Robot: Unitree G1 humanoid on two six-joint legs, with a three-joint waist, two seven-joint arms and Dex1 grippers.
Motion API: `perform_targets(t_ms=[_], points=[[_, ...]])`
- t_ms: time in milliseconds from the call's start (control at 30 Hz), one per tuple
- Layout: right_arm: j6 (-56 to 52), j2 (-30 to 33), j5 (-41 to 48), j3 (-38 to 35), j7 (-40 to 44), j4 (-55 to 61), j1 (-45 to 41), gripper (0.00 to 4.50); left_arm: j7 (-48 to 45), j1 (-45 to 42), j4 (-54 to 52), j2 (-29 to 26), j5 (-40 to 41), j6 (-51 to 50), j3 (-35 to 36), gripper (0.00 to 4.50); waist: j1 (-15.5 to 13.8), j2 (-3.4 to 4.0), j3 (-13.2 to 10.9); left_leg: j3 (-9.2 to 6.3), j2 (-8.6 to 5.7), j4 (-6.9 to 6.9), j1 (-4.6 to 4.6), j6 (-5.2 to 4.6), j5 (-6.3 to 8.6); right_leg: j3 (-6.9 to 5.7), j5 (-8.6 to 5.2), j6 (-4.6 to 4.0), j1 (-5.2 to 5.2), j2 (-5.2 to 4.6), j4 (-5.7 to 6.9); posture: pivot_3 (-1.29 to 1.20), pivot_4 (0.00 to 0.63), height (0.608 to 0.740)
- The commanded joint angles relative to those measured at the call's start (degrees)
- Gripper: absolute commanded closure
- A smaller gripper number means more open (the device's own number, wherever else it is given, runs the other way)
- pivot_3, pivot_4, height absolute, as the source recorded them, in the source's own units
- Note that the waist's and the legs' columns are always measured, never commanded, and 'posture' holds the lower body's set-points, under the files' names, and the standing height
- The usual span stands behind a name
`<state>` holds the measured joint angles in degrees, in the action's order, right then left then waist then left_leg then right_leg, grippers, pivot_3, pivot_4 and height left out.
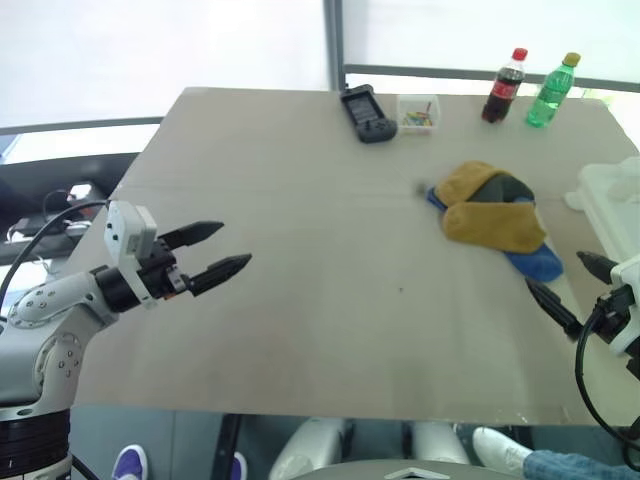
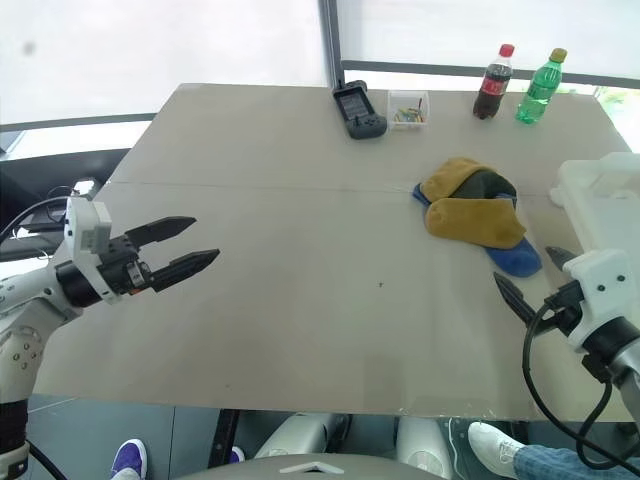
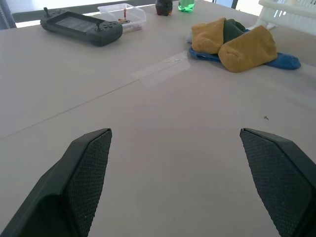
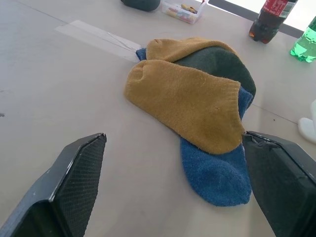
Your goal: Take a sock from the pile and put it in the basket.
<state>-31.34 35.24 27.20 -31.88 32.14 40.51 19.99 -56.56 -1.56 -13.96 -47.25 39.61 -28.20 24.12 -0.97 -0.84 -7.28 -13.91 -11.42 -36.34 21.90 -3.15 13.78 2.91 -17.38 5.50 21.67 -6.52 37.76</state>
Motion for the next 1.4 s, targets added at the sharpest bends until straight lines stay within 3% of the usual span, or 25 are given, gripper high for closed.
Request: perform_targets(t_ms=[33, 567, 733, 1000, 1133, 1300, 1400], points=[[-0.1, 1.1, 0.1, 0.6, -0.4, 1.7, -1.2, 0.0, -0.2, -0.8, -0.4, -0.7, 1.4, -0.5, 1.4, 0.1, 0.0, 0.0, 0.0, 0.0, 0.0, 0.0, 0.0, 0.0, 0.0, 0.0, 0.0, 0.0, 0.0, 0.0, 0.0, 0.0, 0.15, 0.74], [-8.0, 5.6, -0.7, 8.0, -2.6, 3.3, -7.1, 0.0, 0.7, -1.1, -2.7, 1.0, 2.3, -1.3, 0.3, 0.1, 0.1, 0.01, 0.0, 0.02, 0.06, 0.0, -0.01, 0.03, 0.02, 0.03, 0.0, 0.0, 0.01, 0.05, -0.02, 0.0, 0.15, 0.74], [-11.4, 4.1, -0.8, 15.4, -5.8, 1.4, -15.1, 0.0, 1.1, -1.5, -3.3, 1.7, 2.1, -1.4, -0.3, 0.1, 0.2, -0.03, 0.0, 0.05, 0.06, 0.0, 0.0, 0.03, 0.02, 0.05, 0.0, 0.0, 0.01, 0.04, -0.03, 0.0, 0.15, 0.74], [-4.9, -4.7, -15.3, 34.2, -13.7, -16.8, -32.6, 0.0, 2.9, -2.6, -4.2, 3.0, 1.4, -0.7, -1.9, 0.1, 0.3, -0.05, -0.1, 0.06, 0.11, 0.01, 0.01, 0.06, 0.03, 0.07, 0.0, -0.01, 0.05, 0.1, -0.02, 0.0, 0.15, 0.74], [1.7, -9.6, -22.0, 39.3, -16.3, -29.8, -38.6, 0.0, 3.7, -1.5, -5.6, 3.5, 1.6, -0.8, -1.7, 0.1, 0.4, -0.04, -0.1, 0.06, 0.11, 0.02, -0.02, 0.07, 0.04, 0.07, 0.0, -0.02, 0.06, 0.14, -0.02, 0.0, 0.15, 0.74], [8.1, -13.8, -26.4, 40.3, -18.5, -42.5, -43.9, 0.0, 4.5, 1.1, -7.9, 3.5, 2.6, -1.4, 0.5, 0.1, 1.1, 0.03, -0.1, 0.07, 0.12, 0.02, -0.05, 0.1, 0.04, 0.1, 0.0, -0.04, 0.11, 0.35, 0.08, 0.0, 0.15, 0.74], [10.5, -14.6, -27.7, 40.3, -18.2, -45.8, -44.6, 1.26, 4.9, 2.2, -8.8, 3.5, 3.2, -1.4, 1.4, 0.0, 1.6, 0.04, -0.1, 0.07, 0.12, 0.02, -0.05, 0.1, 0.04, 0.09, 0.0, -0.04, 0.12, 0.41, 0.09, 0.0, 0.15, 0.74]])
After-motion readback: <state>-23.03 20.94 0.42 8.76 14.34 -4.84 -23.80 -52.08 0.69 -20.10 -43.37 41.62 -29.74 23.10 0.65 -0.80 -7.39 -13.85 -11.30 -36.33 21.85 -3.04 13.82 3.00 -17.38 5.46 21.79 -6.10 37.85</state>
